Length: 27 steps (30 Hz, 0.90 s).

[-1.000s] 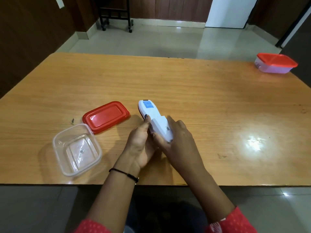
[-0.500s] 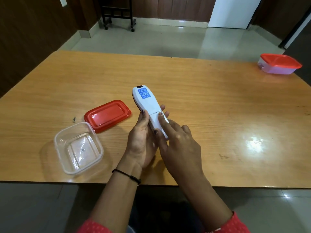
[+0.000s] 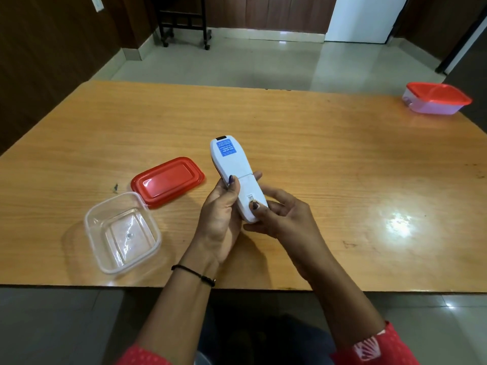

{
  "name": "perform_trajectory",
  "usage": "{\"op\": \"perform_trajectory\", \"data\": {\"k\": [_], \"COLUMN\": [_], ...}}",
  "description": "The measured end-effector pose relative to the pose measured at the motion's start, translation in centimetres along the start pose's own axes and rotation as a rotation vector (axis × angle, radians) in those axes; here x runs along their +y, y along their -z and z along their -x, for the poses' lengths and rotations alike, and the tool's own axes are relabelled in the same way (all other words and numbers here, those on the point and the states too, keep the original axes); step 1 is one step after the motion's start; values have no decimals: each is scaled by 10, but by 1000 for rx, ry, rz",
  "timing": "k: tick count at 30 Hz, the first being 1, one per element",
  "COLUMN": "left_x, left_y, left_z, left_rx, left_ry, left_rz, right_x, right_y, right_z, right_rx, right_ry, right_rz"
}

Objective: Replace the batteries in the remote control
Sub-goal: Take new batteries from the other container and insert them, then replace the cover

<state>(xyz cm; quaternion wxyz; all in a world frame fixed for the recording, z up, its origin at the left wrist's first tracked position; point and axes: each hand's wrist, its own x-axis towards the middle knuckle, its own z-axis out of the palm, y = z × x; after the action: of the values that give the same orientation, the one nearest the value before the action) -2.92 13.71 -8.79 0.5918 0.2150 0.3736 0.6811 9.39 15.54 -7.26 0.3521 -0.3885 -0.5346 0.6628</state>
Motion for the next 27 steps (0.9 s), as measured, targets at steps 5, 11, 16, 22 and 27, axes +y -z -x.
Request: {"op": "perform_trajectory", "data": {"k": [5,11,16,22,27], "left_x": [-2,-2,-1,2,0], "left_y": [-3,0,2,4,5], "left_z": [-2,-3,-3,0,-3], "left_rx": [25,90,55,-53,13], "left_ry": [-36,-33,-52,-27,19], "left_rz": [-81,-85,-123,-95,-135], "right_x": [2,7,8,1,0], "right_y": [-7,-15,-8,-1,-4], "right_z": [0,-3,-5,-3,-2], "right_rx": [85,133,86,-38,-166], "right_ry": [-13,11,-18,-55,-111], "right_rz": [-94,-66,-82,-271,-548]}}
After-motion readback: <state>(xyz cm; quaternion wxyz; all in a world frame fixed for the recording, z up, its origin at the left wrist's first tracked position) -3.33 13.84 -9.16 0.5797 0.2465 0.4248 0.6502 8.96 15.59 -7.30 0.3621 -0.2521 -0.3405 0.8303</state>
